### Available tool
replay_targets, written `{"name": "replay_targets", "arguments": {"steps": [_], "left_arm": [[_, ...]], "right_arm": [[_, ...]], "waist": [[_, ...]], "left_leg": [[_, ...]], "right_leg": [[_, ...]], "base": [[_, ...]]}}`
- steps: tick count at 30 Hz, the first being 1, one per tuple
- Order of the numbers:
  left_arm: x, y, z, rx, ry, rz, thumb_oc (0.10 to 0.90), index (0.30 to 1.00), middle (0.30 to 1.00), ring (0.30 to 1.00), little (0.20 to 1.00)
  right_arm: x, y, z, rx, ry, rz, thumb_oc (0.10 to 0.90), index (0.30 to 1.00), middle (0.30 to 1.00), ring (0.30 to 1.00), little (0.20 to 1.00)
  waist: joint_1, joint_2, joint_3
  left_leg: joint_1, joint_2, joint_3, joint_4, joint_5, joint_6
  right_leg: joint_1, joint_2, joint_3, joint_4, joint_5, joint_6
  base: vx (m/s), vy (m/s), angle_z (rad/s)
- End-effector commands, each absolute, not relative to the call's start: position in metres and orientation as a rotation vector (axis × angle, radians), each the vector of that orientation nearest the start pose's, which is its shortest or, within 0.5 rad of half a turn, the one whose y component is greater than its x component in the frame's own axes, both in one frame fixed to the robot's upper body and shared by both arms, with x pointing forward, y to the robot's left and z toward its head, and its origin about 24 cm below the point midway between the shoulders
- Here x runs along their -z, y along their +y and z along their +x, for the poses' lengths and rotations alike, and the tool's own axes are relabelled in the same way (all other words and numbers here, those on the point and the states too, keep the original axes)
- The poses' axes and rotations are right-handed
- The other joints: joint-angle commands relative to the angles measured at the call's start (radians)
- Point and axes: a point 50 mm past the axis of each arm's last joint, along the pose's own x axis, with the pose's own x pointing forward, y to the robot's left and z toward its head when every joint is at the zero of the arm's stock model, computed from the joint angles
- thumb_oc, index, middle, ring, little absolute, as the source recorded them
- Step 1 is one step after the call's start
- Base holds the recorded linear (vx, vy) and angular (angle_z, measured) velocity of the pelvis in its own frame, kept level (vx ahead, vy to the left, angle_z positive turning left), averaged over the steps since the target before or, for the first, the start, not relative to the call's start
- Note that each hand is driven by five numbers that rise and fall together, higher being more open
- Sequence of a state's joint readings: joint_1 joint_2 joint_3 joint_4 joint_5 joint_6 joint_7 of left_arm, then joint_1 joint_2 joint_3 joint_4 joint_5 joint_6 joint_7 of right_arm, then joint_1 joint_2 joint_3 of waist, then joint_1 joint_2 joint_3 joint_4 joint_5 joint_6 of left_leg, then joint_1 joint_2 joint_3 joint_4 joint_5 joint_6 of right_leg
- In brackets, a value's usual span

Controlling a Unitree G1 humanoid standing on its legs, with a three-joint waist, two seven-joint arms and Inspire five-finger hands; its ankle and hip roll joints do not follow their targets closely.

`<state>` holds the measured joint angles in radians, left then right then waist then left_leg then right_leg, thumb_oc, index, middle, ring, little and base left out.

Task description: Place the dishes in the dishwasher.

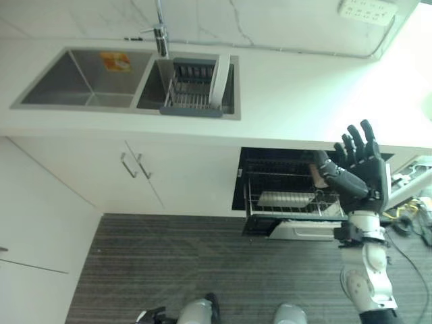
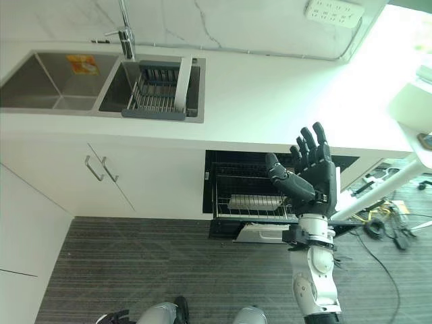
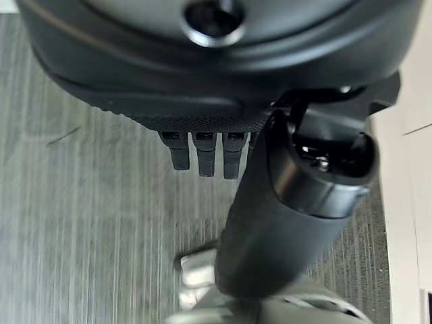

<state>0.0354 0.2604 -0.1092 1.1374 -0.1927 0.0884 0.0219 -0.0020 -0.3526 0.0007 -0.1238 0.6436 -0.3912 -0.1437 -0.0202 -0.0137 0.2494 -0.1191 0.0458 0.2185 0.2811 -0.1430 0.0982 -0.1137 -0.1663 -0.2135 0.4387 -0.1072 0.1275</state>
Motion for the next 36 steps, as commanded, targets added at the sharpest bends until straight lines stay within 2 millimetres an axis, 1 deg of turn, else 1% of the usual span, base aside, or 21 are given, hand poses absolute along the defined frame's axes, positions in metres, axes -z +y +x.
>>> {"name": "replay_targets", "arguments": {"steps": [1, 2, 4, 8, 9, 11, 12, 14, 15, 16, 17, 18, 19, 21, 22, 25, 29, 31, 32, 33, 36], "left_arm": [[0.158, 0.233, 0.092, -0.140, 1.216, 0.038, 0.800, 0.900, 0.900, 0.900, 0.900], [0.160, 0.230, 0.087, -0.147, 1.220, 0.021, 0.800, 0.900, 0.900, 0.900, 0.900], [0.163, 0.226, 0.080, -0.185, 1.240, -0.031, 0.800, 0.900, 0.900, 0.900, 0.900], [0.163, 0.220, 0.081, -0.165, 1.226, -0.014, 0.800, 0.900, 0.900, 0.900, 0.900], [0.163, 0.215, 0.085, -0.172, 1.205, -0.042, 0.800, 0.900, 0.900, 0.900, 0.900], [0.162, 0.212, 0.089, -0.197, 1.175, -0.103, 0.800, 0.900, 0.900, 0.900, 0.900], [0.162, 0.211, 0.089, -0.196, 1.170, -0.111, 0.800, 0.900, 0.900, 0.900, 0.900], [0.161, 0.213, 0.090, -0.184, 1.150, -0.097, 0.800, 0.900, 0.900, 0.900, 0.900], [0.160, 0.214, 0.090, -0.171, 1.146, -0.091, 0.800, 0.900, 0.900, 0.900, 0.900], [0.161, 0.216, 0.088, -0.136, 1.150, -0.062, 0.800, 0.900, 0.900, 0.900, 0.900], [0.161, 0.215, 0.086, -0.123, 1.153, -0.043, 0.800, 0.900, 0.900, 0.900, 0.900], [0.161, 0.215, 0.086, -0.124, 1.152, -0.041, 0.800, 0.900, 0.900, 0.900, 0.900], [0.162, 0.214, 0.085, -0.098, 1.159, -0.001, 0.800, 0.900, 0.900, 0.900, 0.900], [0.162, 0.213, 0.089, -0.033, 1.164, 0.086, 0.800, 0.900, 0.900, 0.900, 0.900], [0.162, 0.212, 0.091, -0.019, 1.166, 0.088, 0.800, 0.900, 0.900, 0.900, 0.900], [0.160, 0.215, 0.095, -0.005, 1.163, 0.091, 0.800, 0.900, 0.900, 0.900, 0.900], [0.163, 0.228, 0.081, -0.099, 1.230, 0.078, 0.800, 0.900, 0.900, 0.900, 0.900], [0.164, 0.230, 0.077, -0.136, 1.239, 0.050, 0.800, 0.900, 0.900, 0.900, 0.900], [0.164, 0.231, 0.075, -0.180, 1.245, 0.016, 0.800, 0.900, 0.900, 0.900, 0.900], [0.164, 0.233, 0.072, -0.207, 1.253, 0.004, 0.800, 0.900, 0.900, 0.900, 0.900], [0.165, 0.236, 0.061, -0.263, 1.276, -0.038, 0.800, 0.900, 0.900, 0.900, 0.900]], "right_arm": [[-0.179, -0.234, 0.238, 0.067, -0.802, 0.224, 0.800, 0.900, 0.900, 0.900, 0.900], [-0.184, -0.234, 0.238, 0.043, -0.839, 0.221, 0.800, 0.900, 0.900, 0.900, 0.900], [-0.192, -0.233, 0.237, 0.043, -0.889, 0.204, 0.800, 0.900, 0.900, 0.900, 0.900], [-0.200, -0.234, 0.234, 0.057, -0.930, 0.189, 0.800, 0.900, 0.900, 0.900, 0.900], [-0.203, -0.234, 0.234, 0.054, -0.939, 0.165, 0.800, 0.900, 0.900, 0.900, 0.900], [-0.204, -0.231, 0.236, 0.046, -0.938, 0.145, 0.800, 0.900, 0.900, 0.900, 0.900], [-0.204, -0.230, 0.237, 0.043, -0.937, 0.136, 0.800, 0.900, 0.900, 0.900, 0.900], [-0.207, -0.223, 0.243, 0.030, -0.943, 0.114, 0.800, 0.900, 0.900, 0.900, 0.900], [-0.209, -0.219, 0.244, 0.019, -0.944, 0.105, 0.800, 0.900, 0.900, 0.900, 0.900], [-0.211, -0.213, 0.246, -0.004, -0.938, 0.093, 0.800, 0.900, 0.900, 0.900, 0.900], [-0.211, -0.210, 0.248, -0.025, -0.928, 0.102, 0.800, 0.900, 0.900, 0.900, 0.900], [-0.211, -0.210, 0.248, -0.027, -0.926, 0.103, 0.800, 0.900, 0.900, 0.900, 0.900], [-0.209, -0.209, 0.249, -0.040, -0.914, 0.112, 0.800, 0.900, 0.900, 0.900, 0.900], [-0.209, -0.211, 0.250, -0.029, -0.907, 0.107, 0.800, 0.900, 0.900, 0.900, 0.900], [-0.208, -0.212, 0.249, -0.020, -0.908, 0.113, 0.800, 0.900, 0.900, 0.900, 0.900], [-0.205, -0.215, 0.242, -0.008, -0.920, 0.131, 0.800, 0.900, 0.900, 0.900, 0.900], [-0.215, -0.213, 0.243, -0.022, -0.964, 0.152, 0.800, 0.900, 0.900, 0.900, 0.900], [-0.216, -0.209, 0.246, -0.030, -0.958, 0.168, 0.800, 0.900, 0.900, 0.900, 0.900], [-0.215, -0.206, 0.248, -0.027, -0.952, 0.184, 0.800, 0.900, 0.900, 0.900, 0.900], [-0.214, -0.204, 0.250, -0.031, -0.949, 0.193, 0.800, 0.900, 0.900, 0.900, 0.900], [-0.215, -0.205, 0.254, -0.013, -0.955, 0.202, 0.800, 0.900, 0.900, 0.900, 0.900]], "waist": [[-0.005, 0.009, -0.018], [0.003, -0.006, -0.014], [0.007, -0.007, -0.009], [0.018, -0.025, -0.018], [0.028, -0.042, -0.006], [0.040, -0.043, 0.012], [0.047, -0.042, 0.021], [0.061, -0.042, 0.022], [0.064, -0.040, 0.018], [0.071, -0.031, 0.015], [0.076, -0.016, 0.014], [0.076, -0.014, 0.013], [0.081, -0.003, 0.013], [0.073, 0.007, 0.000], [0.068, 0.010, -0.008], [0.058, 0.023, -0.021], [0.074, 0.029, -0.035], [0.080, 0.029, -0.034], [0.090, 0.023, -0.032], [0.097, 0.012, -0.028], [0.104, 0.003, -0.030]], "left_leg": [[0.035, -0.013, -0.025, 0.019, -0.113, -0.038], [0.044, -0.036, -0.013, 0.019, -0.117, -0.040], [0.061, -0.050, -0.006, 0.019, -0.123, -0.037], [0.099, -0.088, 0.001, 0.019, -0.123, -0.040], [0.101, -0.104, 0.000, 0.122, -0.024, -0.085], [-0.001, -0.089, -0.020, 0.339, 0.019, -0.128], [-0.048, -0.073, -0.029, 0.399, 0.032, -0.143], [-0.065, -0.064, -0.052, 0.310, 0.039, -0.131], [-0.039, -0.057, -0.061, 0.202, 0.031, -0.119], [-0.005, -0.026, -0.100, 0.019, 0.072, -0.130], [-0.056, 0.011, -0.152, 0.019, 0.080, -0.147], [-0.059, 0.015, -0.157, 0.019, 0.079, -0.150], [-0.096, 0.042, -0.198, 0.019, 0.105, -0.170], [-0.118, 0.075, -0.163, 0.019, 0.073, -0.175], [-0.109, 0.072, -0.157, 0.019, 0.055, -0.167], [-0.049, 0.033, -0.186, 0.019, -0.006, -0.126], [-0.016, 0.003, -0.165, 0.019, -0.054, -0.069], [-0.012, 0.000, -0.161, 0.019, -0.063, -0.059], [-0.010, -0.003, -0.149, 0.019, -0.064, -0.059], [-0.001, -0.010, -0.136, 0.019, -0.072, -0.060], [0.011, 0.014, -0.108, 0.019, -0.069, -0.074]], "right_leg": [[0.034, 0.081, -0.092, -0.139, -0.013, -0.029], [0.008, 0.075, -0.108, -0.139, -0.039, -0.038], [0.002, 0.068, -0.106, -0.139, -0.039, -0.045], [0.015, 0.044, -0.093, -0.139, -0.056, -0.060], [0.028, 0.026, -0.072, -0.139, -0.069, -0.080], [0.044, 0.022, -0.068, -0.139, -0.079, -0.100], [0.050, 0.020, -0.061, -0.139, -0.080, -0.104], [0.050, 0.015, -0.030, -0.139, -0.077, -0.094], [0.049, 0.015, -0.012, -0.139, -0.078, -0.085], [0.058, 0.026, 0.024, -0.139, -0.091, -0.074], [0.064, 0.043, 0.052, -0.139, -0.099, -0.069], [0.066, 0.046, 0.054, -0.139, -0.101, -0.070], [0.080, 0.057, 0.076, -0.139, -0.112, -0.067], [0.110, 0.042, 0.061, -0.139, -0.130, -0.056], [0.111, 0.032, 0.052, -0.139, -0.126, -0.048], [0.118, 0.007, 0.030, -0.139, -0.103, -0.031], [0.117, -0.004, -0.025, -0.139, -0.051, -0.007], [0.114, 0.003, -0.038, -0.139, -0.034, -0.005], [0.090, -0.009, -0.043, -0.139, -0.046, -0.006], [0.049, -0.040, -0.037, -0.139, -0.020, 0.005], [0.044, -0.040, -0.038, -0.139, -0.042, 0.006]], "base": [[0.14, 0.027, 0.02], [0.13, 0.006, -0.14], [0.28, -0.050, -0.34], [0.24, -0.073, -0.07], [0.19, -0.097, 0.04], [0.18, -0.071, 0.10], [0.28, 0.089, 0.03], [0.24, 0.155, -0.18], [0.26, 0.282, -0.29], [0.35, 0.429, -0.30], [0.29, 0.356, -0.31], [0.23, 0.303, -0.49], [0.28, 0.322, -0.64], [0.33, 0.430, -0.54], [0.24, 0.341, -0.45], [0.21, 0.257, -0.33], [0.10, 0.142, -0.51], [-0.01, -0.052, -0.67], [-0.03, -0.219, -0.64], [-0.03, -0.327, -0.67], [0.03, -0.330, -0.60]]}}
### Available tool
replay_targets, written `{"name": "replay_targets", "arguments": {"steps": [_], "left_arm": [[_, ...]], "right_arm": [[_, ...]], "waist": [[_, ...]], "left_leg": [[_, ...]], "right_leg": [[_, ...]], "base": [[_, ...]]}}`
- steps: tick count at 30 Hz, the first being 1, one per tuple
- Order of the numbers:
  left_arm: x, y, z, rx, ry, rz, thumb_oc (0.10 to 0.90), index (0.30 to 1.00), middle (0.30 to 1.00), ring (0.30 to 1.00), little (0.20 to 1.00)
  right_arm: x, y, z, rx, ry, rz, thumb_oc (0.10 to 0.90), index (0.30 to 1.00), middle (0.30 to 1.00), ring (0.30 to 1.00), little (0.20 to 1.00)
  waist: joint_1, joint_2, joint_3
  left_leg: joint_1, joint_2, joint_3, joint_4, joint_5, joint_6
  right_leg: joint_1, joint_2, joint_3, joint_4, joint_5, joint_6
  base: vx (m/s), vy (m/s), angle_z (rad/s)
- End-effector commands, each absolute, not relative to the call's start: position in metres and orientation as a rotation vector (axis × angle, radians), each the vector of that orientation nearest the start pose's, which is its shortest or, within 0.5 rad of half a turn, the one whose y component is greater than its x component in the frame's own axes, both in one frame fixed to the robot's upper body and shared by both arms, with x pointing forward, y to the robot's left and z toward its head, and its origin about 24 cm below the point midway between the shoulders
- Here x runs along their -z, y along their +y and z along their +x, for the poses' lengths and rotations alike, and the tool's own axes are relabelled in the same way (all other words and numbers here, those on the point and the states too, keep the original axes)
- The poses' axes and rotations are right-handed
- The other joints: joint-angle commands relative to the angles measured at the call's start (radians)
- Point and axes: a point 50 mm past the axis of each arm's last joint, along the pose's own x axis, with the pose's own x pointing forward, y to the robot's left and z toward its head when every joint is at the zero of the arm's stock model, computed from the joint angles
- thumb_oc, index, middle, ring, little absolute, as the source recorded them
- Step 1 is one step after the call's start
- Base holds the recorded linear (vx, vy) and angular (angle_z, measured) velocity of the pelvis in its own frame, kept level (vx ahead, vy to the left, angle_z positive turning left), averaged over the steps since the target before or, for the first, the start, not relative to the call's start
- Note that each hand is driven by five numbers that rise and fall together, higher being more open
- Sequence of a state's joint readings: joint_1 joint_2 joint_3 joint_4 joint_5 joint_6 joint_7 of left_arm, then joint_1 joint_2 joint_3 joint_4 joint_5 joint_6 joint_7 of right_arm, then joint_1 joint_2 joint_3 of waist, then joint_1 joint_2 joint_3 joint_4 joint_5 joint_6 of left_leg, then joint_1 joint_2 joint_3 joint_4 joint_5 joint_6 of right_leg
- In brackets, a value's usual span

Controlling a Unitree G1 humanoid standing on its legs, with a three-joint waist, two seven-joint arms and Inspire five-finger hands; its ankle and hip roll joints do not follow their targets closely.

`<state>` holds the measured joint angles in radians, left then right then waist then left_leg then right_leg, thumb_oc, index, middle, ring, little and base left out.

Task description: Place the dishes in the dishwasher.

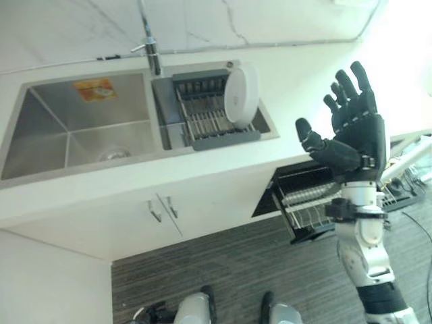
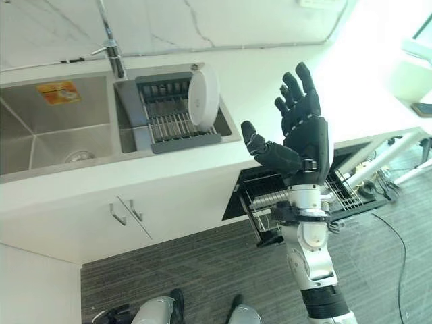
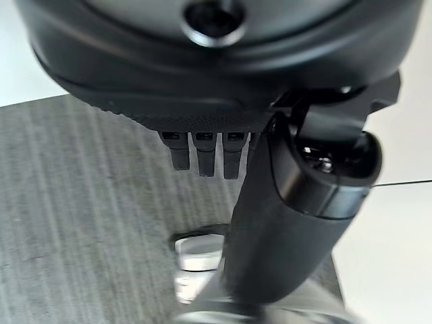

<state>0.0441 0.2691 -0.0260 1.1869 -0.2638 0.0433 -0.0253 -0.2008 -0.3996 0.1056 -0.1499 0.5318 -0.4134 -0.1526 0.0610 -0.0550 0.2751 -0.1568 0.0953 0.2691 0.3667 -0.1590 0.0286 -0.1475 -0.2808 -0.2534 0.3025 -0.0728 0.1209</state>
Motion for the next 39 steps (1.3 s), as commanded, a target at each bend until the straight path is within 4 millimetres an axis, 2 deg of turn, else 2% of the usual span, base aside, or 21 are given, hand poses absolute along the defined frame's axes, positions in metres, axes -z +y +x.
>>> {"name": "replay_targets", "arguments": {"steps": [1, 3, 5, 7, 8, 10, 11, 12, 13, 14, 15, 16, 20, 24, 29, 31, 34, 35, 37, 38, 39], "left_arm": [[0.165, 0.236, 0.059, -0.271, 1.279, -0.045, 0.800, 0.900, 0.900, 0.900, 0.900], [0.166, 0.234, 0.059, -0.273, 1.275, -0.049, 0.800, 0.900, 0.900, 0.900, 0.900], [0.164, 0.232, 0.068, -0.271, 1.210, 0.012, 0.800, 0.900, 0.900, 0.900, 0.900], [0.163, 0.231, 0.072, -0.268, 1.190, 0.018, 0.800, 0.900, 0.900, 0.900, 0.900], [0.162, 0.228, 0.078, -0.281, 1.168, -0.010, 0.800, 0.900, 0.900, 0.900, 0.900], [0.160, 0.228, 0.084, -0.290, 1.141, 0.006, 0.800, 0.900, 0.900, 0.900, 0.900], [0.158, 0.230, 0.088, -0.279, 1.117, 0.035, 0.800, 0.900, 0.900, 0.900, 0.900], [0.158, 0.230, 0.089, -0.272, 1.113, 0.044, 0.800, 0.900, 0.900, 0.900, 0.900], [0.158, 0.230, 0.087, -0.261, 1.131, 0.059, 0.800, 0.900, 0.900, 0.900, 0.900], [0.158, 0.231, 0.085, -0.261, 1.137, 0.062, 0.800, 0.900, 0.900, 0.900, 0.900], [0.159, 0.232, 0.082, -0.255, 1.156, 0.071, 0.800, 0.900, 0.900, 0.900, 0.900], [0.162, 0.232, 0.074, -0.242, 1.198, 0.071, 0.800, 0.900, 0.900, 0.900, 0.900], [0.164, 0.234, 0.072, -0.272, 1.224, 0.048, 0.800, 0.900, 0.900, 0.900, 0.900], [0.163, 0.239, 0.074, -0.264, 1.229, 0.067, 0.800, 0.900, 0.900, 0.900, 0.900], [0.163, 0.239, 0.075, -0.226, 1.242, 0.120, 0.800, 0.900, 0.900, 0.900, 0.900], [0.163, 0.240, 0.074, -0.223, 1.246, 0.135, 0.800, 0.900, 0.900, 0.900, 0.900], [0.163, 0.241, 0.074, -0.202, 1.245, 0.179, 0.800, 0.900, 0.900, 0.900, 0.900], [0.161, 0.243, 0.075, -0.227, 1.240, 0.179, 0.800, 0.900, 0.900, 0.900, 0.900], [0.159, 0.250, 0.078, -0.279, 1.226, 0.143, 0.800, 0.900, 0.900, 0.900, 0.900], [0.158, 0.252, 0.078, -0.303, 1.218, 0.129, 0.800, 0.900, 0.900, 0.900, 0.900], [0.157, 0.254, 0.079, -0.325, 1.211, 0.119, 0.800, 0.900, 0.900, 0.900, 0.900]], "right_arm": [[-0.216, -0.206, 0.254, -0.005, -0.954, 0.188, 0.800, 0.900, 0.900, 0.900, 0.900], [-0.217, -0.205, 0.255, -0.018, -0.936, 0.152, 0.800, 0.900, 0.900, 0.900, 0.900], [-0.220, -0.204, 0.261, -0.033, -0.910, 0.128, 0.800, 0.900, 0.900, 0.900, 0.900], [-0.221, -0.204, 0.262, -0.037, -0.914, 0.124, 0.800, 0.900, 0.900, 0.900, 0.900], [-0.222, -0.204, 0.263, -0.036, -0.913, 0.111, 0.800, 0.900, 0.900, 0.900, 0.900], [-0.221, -0.205, 0.264, -0.041, -0.902, 0.116, 0.800, 0.900, 0.900, 0.900, 0.900], [-0.220, -0.204, 0.266, -0.048, -0.898, 0.117, 0.800, 0.900, 0.900, 0.900, 0.900], [-0.220, -0.202, 0.267, -0.054, -0.899, 0.116, 0.800, 0.900, 0.900, 0.900, 0.900], [-0.221, -0.193, 0.269, -0.080, -0.898, 0.104, 0.800, 0.900, 0.900, 0.900, 0.900], [-0.221, -0.192, 0.270, -0.084, -0.896, 0.102, 0.800, 0.900, 0.900, 0.900, 0.900], [-0.222, -0.188, 0.271, -0.093, -0.892, 0.099, 0.800, 0.900, 0.900, 0.900, 0.900], [-0.223, -0.184, 0.275, -0.109, -0.878, 0.090, 0.800, 0.900, 0.900, 0.900, 0.900], [-0.216, -0.178, 0.277, -0.134, -0.831, 0.096, 0.800, 0.900, 0.900, 0.900, 0.900], [-0.210, -0.182, 0.274, -0.140, -0.811, 0.115, 0.800, 0.900, 0.900, 0.900, 0.900], [-0.210, -0.180, 0.275, -0.124, -0.809, 0.133, 0.800, 0.900, 0.900, 0.900, 0.900], [-0.210, -0.178, 0.276, -0.113, -0.808, 0.136, 0.800, 0.900, 0.900, 0.900, 0.900], [-0.209, -0.178, 0.275, -0.103, -0.812, 0.149, 0.800, 0.900, 0.900, 0.900, 0.900], [-0.211, -0.175, 0.275, -0.122, -0.820, 0.163, 0.800, 0.900, 0.900, 0.900, 0.900], [-0.217, -0.166, 0.278, -0.163, -0.840, 0.185, 0.800, 0.900, 0.900, 0.900, 0.900], [-0.219, -0.162, 0.279, -0.183, -0.848, 0.194, 0.800, 0.900, 0.900, 0.900, 0.900], [-0.221, -0.161, 0.281, -0.188, -0.854, 0.200, 0.800, 0.900, 0.900, 0.900, 0.900]], "waist": [[0.023, 0.042, -0.058], [0.023, 0.038, -0.062], [0.018, 0.023, -0.056], [0.016, 0.013, -0.049], [0.022, -0.009, -0.035], [0.032, -0.013, -0.014], [0.043, -0.011, 0.000], [0.046, -0.004, 0.001], [0.062, 0.018, 0.005], [0.065, 0.025, 0.007], [0.068, 0.044, 0.009], [0.066, 0.069, 0.006], [0.044, 0.077, -0.030], [0.045, 0.075, -0.057], [0.052, 0.077, -0.070], [0.054, 0.073, -0.070], [0.053, 0.071, -0.062], [0.065, 0.074, -0.052], [0.088, 0.063, -0.033], [0.097, 0.060, -0.027], [0.104, 0.053, -0.015]], "left_leg": [[0.049, -0.028, -0.155, -0.067, -0.050, -0.012], [0.050, -0.018, -0.157, -0.067, -0.045, -0.026], [0.073, 0.007, -0.160, -0.067, -0.024, -0.057], [0.096, -0.006, -0.152, -0.067, -0.029, -0.050], [0.121, -0.030, -0.144, -0.067, 0.009, -0.048], [0.066, -0.038, -0.167, 0.044, 0.050, -0.056], [0.011, -0.052, -0.181, 0.093, 0.079, -0.058], [-0.001, -0.052, -0.186, 0.073, 0.089, -0.060], [0.001, -0.049, -0.207, -0.058, 0.136, -0.073], [-0.005, -0.042, -0.212, -0.067, 0.142, -0.077], [-0.033, -0.015, -0.228, -0.067, 0.152, -0.091], [-0.089, 0.038, -0.243, -0.067, 0.170, -0.116], [-0.080, 0.058, -0.202, -0.067, 0.102, -0.112], [-0.044, 0.005, -0.236, -0.067, 0.045, -0.083], [-0.033, -0.025, -0.236, -0.067, 0.015, -0.043], [-0.030, -0.038, -0.238, -0.067, 0.005, -0.024], [-0.024, -0.063, -0.245, -0.067, -0.016, 0.009], [-0.021, -0.054, -0.230, -0.067, -0.018, 0.008], [-0.030, -0.039, -0.196, -0.067, -0.015, -0.002], [-0.032, -0.025, -0.179, -0.067, -0.013, -0.008], [-0.032, -0.021, -0.166, -0.067, -0.014, -0.011]], "right_leg": [[0.081, 0.079, 0.001, -0.003, -0.085, 0.009], [0.089, 0.087, 0.001, -0.003, -0.099, 0.002], [0.113, 0.111, -0.003, -0.003, -0.127, -0.030], [0.114, 0.110, 0.001, -0.003, -0.128, -0.040], [0.121, 0.102, 0.013, -0.003, -0.127, -0.057], [0.133, 0.113, 0.027, -0.003, -0.127, -0.074], [0.138, 0.123, 0.042, -0.003, -0.124, -0.082], [0.139, 0.129, 0.043, -0.003, -0.127, -0.081], [0.153, 0.142, 0.052, -0.003, -0.137, -0.071], [0.158, 0.146, 0.052, -0.003, -0.140, -0.069], [0.169, 0.158, 0.050, -0.003, -0.148, -0.068], [0.194, 0.174, 0.044, -0.003, -0.174, -0.071], [0.210, 0.146, 0.022, -0.003, -0.182, -0.049], [0.207, 0.114, 0.020, -0.003, -0.169, -0.024], [0.209, 0.091, 0.002, -0.003, -0.156, -0.007], [0.212, 0.085, 0.003, -0.003, -0.135, 0.002], [0.216, 0.111, -0.008, -0.003, -0.054, 0.013], [0.199, 0.120, -0.046, -0.003, -0.050, 0.009], [0.147, 0.118, -0.104, -0.003, -0.071, -0.001], [0.134, 0.102, -0.125, -0.003, -0.071, -0.008], [0.135, 0.103, -0.118, -0.003, -0.087, -0.009]], "base": [[0.06, -0.201, -0.16], [0.08, -0.265, -0.02], [0.10, -0.429, -0.04], [0.07, -0.269, 0.27], [0.08, -0.283, 0.20], [0.07, -0.220, 0.16], [0.05, -0.089, 0.30], [0.19, 0.055, 0.35], [0.19, 0.134, 0.22], [0.24, 0.203, -0.12], [0.25, 0.273, -0.28], [0.27, 0.311, -0.40], [0.23, 0.288, -0.22], [0.18, 0.194, -0.08], [0.13, 0.173, 0.05], [0.12, 0.168, -0.03], [0.10, 0.160, 0.02], [-0.04, 0.050, -0.06], [-0.12, -0.026, -0.54], [-0.10, -0.074, -1.11], [-0.06, -0.092, -1.18]]}}
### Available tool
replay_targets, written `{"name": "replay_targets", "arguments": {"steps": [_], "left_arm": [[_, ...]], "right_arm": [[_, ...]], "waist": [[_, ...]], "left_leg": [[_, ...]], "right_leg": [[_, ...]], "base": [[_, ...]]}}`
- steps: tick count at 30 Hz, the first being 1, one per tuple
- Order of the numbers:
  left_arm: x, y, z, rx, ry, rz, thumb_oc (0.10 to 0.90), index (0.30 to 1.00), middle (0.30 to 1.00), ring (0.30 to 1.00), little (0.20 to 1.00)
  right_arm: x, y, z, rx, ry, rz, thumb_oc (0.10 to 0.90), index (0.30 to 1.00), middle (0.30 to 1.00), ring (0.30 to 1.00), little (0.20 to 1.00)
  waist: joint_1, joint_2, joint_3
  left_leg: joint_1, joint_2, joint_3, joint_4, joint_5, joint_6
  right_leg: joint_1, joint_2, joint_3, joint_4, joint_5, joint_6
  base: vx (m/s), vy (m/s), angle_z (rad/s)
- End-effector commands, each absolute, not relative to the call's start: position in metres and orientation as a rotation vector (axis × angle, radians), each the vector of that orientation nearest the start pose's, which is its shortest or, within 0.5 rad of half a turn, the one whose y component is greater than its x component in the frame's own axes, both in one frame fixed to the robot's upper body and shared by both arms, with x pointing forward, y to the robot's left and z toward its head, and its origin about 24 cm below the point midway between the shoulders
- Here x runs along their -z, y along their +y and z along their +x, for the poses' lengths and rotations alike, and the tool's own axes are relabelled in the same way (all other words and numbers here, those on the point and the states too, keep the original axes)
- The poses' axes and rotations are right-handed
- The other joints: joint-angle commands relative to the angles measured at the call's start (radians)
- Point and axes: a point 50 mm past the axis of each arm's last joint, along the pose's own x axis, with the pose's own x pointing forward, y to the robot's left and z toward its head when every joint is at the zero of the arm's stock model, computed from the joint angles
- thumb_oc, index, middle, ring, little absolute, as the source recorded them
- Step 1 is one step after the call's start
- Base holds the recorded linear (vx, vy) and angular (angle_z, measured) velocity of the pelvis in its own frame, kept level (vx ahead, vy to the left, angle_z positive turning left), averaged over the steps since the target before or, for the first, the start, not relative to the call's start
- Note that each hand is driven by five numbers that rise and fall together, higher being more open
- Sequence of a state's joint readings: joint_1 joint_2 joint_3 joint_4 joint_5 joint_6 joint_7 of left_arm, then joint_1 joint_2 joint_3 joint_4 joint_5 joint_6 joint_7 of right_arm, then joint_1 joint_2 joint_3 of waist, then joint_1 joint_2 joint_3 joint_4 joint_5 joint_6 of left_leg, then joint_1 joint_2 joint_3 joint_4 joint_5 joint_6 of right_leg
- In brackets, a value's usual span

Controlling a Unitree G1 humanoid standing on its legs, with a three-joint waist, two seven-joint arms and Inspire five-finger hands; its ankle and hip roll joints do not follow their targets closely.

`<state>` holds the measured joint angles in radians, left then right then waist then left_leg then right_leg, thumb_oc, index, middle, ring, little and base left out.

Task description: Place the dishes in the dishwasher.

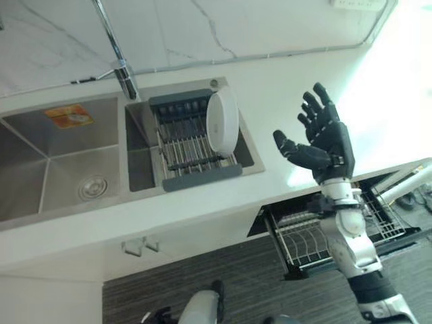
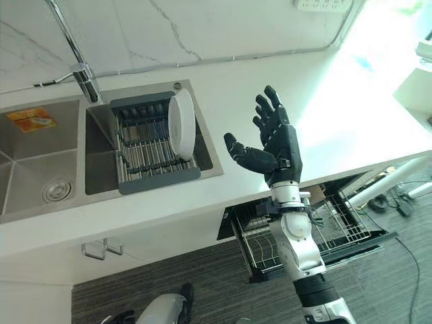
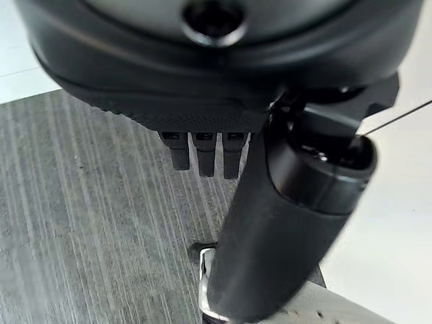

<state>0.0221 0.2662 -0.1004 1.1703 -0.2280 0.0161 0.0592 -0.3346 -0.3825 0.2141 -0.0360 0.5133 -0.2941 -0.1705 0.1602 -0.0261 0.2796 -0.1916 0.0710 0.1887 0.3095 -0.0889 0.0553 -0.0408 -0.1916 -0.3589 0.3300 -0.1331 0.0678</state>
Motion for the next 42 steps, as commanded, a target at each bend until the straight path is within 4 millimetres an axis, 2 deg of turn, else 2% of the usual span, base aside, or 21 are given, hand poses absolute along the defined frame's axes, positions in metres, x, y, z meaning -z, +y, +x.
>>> {"name": "replay_targets", "arguments": {"steps": [1, 4, 9, 16, 26, 32, 35, 42], "left_arm": [[0.157, 0.256, 0.079, -0.344, 1.214, 0.103, 0.800, 0.900, 0.900, 0.900, 0.900], [0.160, 0.252, 0.070, -0.332, 1.251, 0.060, 0.800, 0.900, 0.900, 0.900, 0.900], [0.166, 0.236, 0.060, -0.210, 1.298, 0.146, 0.800, 0.900, 0.900, 0.900, 0.900], [0.167, 0.232, 0.060, -0.123, 1.323, 0.189, 0.800, 0.900, 0.900, 0.900, 0.900], [0.168, 0.233, 0.056, -0.107, 1.350, 0.212, 0.800, 0.900, 0.900, 0.900, 0.900], [0.164, 0.242, 0.067, -0.113, 1.329, 0.234, 0.800, 0.900, 0.900, 0.900, 0.900], [0.162, 0.245, 0.071, -0.110, 1.326, 0.254, 0.800, 0.900, 0.900, 0.900, 0.900], [0.162, 0.245, 0.070, -0.105, 1.335, 0.260, 0.800, 0.900, 0.900, 0.900, 0.900]], "right_arm": [[-0.221, -0.162, 0.282, -0.184, -0.853, 0.199, 0.800, 0.900, 0.900, 0.900, 0.900], [-0.223, -0.161, 0.283, -0.187, -0.849, 0.208, 0.800, 0.900, 0.900, 0.900, 0.900], [-0.227, -0.155, 0.288, -0.156, -0.823, 0.227, 0.800, 0.900, 0.900, 0.900, 0.900], [-0.223, -0.143, 0.300, -0.188, -0.750, 0.260, 0.800, 0.900, 0.900, 0.900, 0.900], [-0.216, -0.136, 0.307, -0.192, -0.693, 0.277, 0.800, 0.900, 0.900, 0.900, 0.900], [-0.237, -0.127, 0.312, -0.175, -0.746, 0.295, 0.800, 0.900, 0.900, 0.900, 0.900], [-0.249, -0.123, 0.316, -0.177, -0.764, 0.288, 0.800, 0.900, 0.900, 0.900, 0.900], [-0.256, -0.123, 0.321, -0.164, -0.770, 0.288, 0.800, 0.900, 0.900, 0.900, 0.900]], "waist": [[0.009, 0.018, -0.016], [0.025, 0.006, -0.030], [0.042, 0.012, -0.037], [0.046, 0.026, -0.043], [0.054, 0.016, -0.045], [0.067, 0.013, -0.005], [0.074, 0.026, 0.021], [0.088, 0.039, 0.038]], "left_leg": [[-0.003, 0.001, -0.087, -0.010, -0.077, -0.041], [-0.015, 0.010, -0.059, -0.010, -0.066, -0.055], [-0.039, 0.020, -0.042, -0.010, -0.057, -0.068], [-0.029, 0.008, -0.059, -0.010, -0.061, -0.071], [-0.014, 0.006, -0.056, -0.010, -0.072, -0.068], [-0.037, 0.007, -0.061, -0.010, -0.072, -0.066], [-0.052, 0.001, -0.075, -0.010, -0.065, -0.064], [-0.064, -0.008, -0.089, -0.010, -0.060, -0.063]], "right_leg": [[0.023, 0.015, -0.011, -0.030, -0.041, 0.043], [0.013, -0.013, -0.031, -0.030, -0.054, 0.053], [0.024, -0.028, -0.045, -0.030, -0.075, 0.050], [0.022, -0.038, -0.039, -0.030, -0.071, 0.052], [0.003, -0.059, -0.053, -0.030, -0.047, 0.064], [-0.033, -0.076, -0.060, -0.030, -0.025, 0.076], [-0.044, -0.085, -0.064, -0.030, -0.018, 0.078], [-0.043, -0.098, -0.074, -0.030, -0.013, 0.079]], "base": [[-0.02, -0.084, -0.80], [0.00, -0.023, -0.21], [0.02, 0.020, 0.03], [0.04, 0.053, 0.10], [0.04, 0.009, 0.04], [0.00, -0.024, 0.06], [0.02, 0.048, 0.08], [0.03, 0.027, 0.07]]}}
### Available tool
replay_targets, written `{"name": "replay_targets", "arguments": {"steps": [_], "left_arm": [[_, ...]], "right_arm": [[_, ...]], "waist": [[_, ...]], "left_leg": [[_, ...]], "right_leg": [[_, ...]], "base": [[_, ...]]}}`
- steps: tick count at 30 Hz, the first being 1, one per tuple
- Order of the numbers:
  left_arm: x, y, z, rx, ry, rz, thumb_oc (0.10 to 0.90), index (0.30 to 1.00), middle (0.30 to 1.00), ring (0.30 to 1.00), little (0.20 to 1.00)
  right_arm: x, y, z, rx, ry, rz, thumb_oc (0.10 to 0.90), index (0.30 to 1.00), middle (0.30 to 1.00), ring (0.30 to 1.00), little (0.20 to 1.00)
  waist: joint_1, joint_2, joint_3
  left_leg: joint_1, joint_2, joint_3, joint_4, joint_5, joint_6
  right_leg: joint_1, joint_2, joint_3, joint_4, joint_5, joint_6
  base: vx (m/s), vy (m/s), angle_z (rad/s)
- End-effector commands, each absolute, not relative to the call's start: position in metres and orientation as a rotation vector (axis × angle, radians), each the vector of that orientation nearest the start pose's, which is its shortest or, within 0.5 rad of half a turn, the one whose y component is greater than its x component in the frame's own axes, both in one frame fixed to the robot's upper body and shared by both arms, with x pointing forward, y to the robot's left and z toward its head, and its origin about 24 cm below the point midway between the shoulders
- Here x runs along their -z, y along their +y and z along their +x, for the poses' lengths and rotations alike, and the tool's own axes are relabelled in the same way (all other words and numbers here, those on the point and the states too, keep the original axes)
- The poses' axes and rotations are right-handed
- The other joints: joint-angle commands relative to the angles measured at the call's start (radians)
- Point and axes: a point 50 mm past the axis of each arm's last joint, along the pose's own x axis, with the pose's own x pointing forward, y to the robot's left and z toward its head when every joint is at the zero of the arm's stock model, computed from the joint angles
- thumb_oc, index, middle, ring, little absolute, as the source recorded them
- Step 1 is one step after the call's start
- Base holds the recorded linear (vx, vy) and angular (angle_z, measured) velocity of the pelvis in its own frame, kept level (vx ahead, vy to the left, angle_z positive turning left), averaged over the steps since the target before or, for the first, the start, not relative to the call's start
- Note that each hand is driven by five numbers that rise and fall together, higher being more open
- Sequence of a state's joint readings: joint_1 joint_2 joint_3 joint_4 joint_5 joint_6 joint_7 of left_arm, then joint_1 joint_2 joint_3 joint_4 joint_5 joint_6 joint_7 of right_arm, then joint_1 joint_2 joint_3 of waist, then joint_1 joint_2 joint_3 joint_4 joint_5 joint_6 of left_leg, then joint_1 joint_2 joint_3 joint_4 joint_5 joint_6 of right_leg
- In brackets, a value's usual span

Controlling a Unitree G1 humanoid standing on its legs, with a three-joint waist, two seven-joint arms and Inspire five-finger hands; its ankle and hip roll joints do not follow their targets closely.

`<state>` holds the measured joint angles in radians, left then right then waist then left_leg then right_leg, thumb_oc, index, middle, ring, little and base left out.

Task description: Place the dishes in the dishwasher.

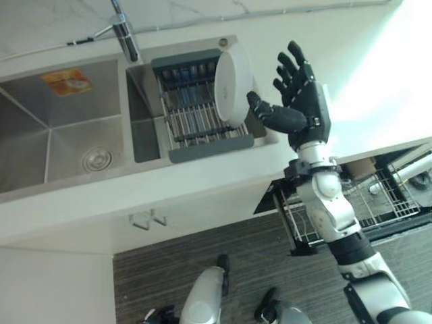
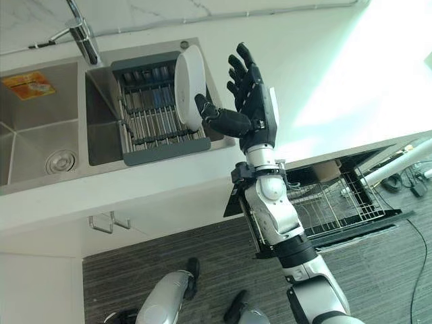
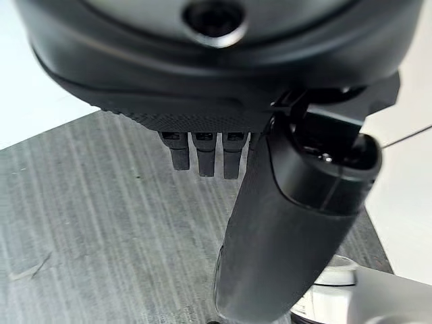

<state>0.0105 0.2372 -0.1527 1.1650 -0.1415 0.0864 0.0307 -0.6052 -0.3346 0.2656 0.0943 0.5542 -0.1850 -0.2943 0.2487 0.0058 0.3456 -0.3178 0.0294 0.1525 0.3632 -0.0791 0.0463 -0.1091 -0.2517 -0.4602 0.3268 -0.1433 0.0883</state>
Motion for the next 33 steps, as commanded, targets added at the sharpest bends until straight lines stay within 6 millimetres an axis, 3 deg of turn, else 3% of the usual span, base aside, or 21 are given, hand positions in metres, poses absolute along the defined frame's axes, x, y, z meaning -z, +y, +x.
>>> {"name": "replay_targets", "arguments": {"steps": [1, 25, 26, 33], "left_arm": [[0.162, 0.245, 0.070, -0.103, 1.335, 0.262, 0.800, 0.900, 0.900, 0.900, 0.900], [0.163, 0.245, 0.061, -0.079, 1.349, 0.288, 0.800, 0.900, 0.900, 0.900, 0.900], [0.163, 0.245, 0.061, -0.074, 1.351, 0.291, 0.800, 0.900, 0.900, 0.900, 0.900], [0.164, 0.244, 0.060, -0.072, 1.349, 0.284, 0.800, 0.900, 0.900, 0.900, 0.900]], "right_arm": [[-0.257, -0.122, 0.322, -0.166, -0.769, 0.287, 0.800, 0.900, 0.900, 0.900, 0.900], [-0.260, -0.127, 0.340, -0.124, -0.708, 0.263, 0.800, 0.900, 0.900, 0.900, 0.900], [-0.260, -0.127, 0.342, -0.119, -0.697, 0.263, 0.800, 0.900, 0.900, 0.900, 0.900], [-0.259, -0.134, 0.350, -0.099, -0.656, 0.269, 0.800, 0.900, 0.900, 0.900, 0.900]], "waist": [[0.001, 0.010, -0.026], [0.039, 0.049, -0.008], [0.042, 0.047, -0.009], [0.048, 0.058, -0.004]], "left_leg": [[0.062, 0.033, -0.055, -0.063, -0.069, -0.053], [0.076, 0.011, -0.101, -0.063, -0.063, -0.053], [0.090, 0.007, -0.108, -0.063, -0.087, -0.061], [0.088, 0.003, -0.115, -0.063, -0.084, -0.061]], "right_leg": [[0.026, -0.039, 0.028, -0.027, -0.003, 0.058], [0.061, -0.061, 0.004, -0.027, -0.004, 0.056], [0.074, -0.061, 0.017, -0.027, -0.028, 0.065], [0.075, -0.069, 0.011, -0.027, -0.025, 0.067]], "base": [[0.02, 0.027, 0.12], [0.04, 0.018, 0.06], [0.12, 0.015, 0.06], [0.02, 0.021, 0.05]]}}
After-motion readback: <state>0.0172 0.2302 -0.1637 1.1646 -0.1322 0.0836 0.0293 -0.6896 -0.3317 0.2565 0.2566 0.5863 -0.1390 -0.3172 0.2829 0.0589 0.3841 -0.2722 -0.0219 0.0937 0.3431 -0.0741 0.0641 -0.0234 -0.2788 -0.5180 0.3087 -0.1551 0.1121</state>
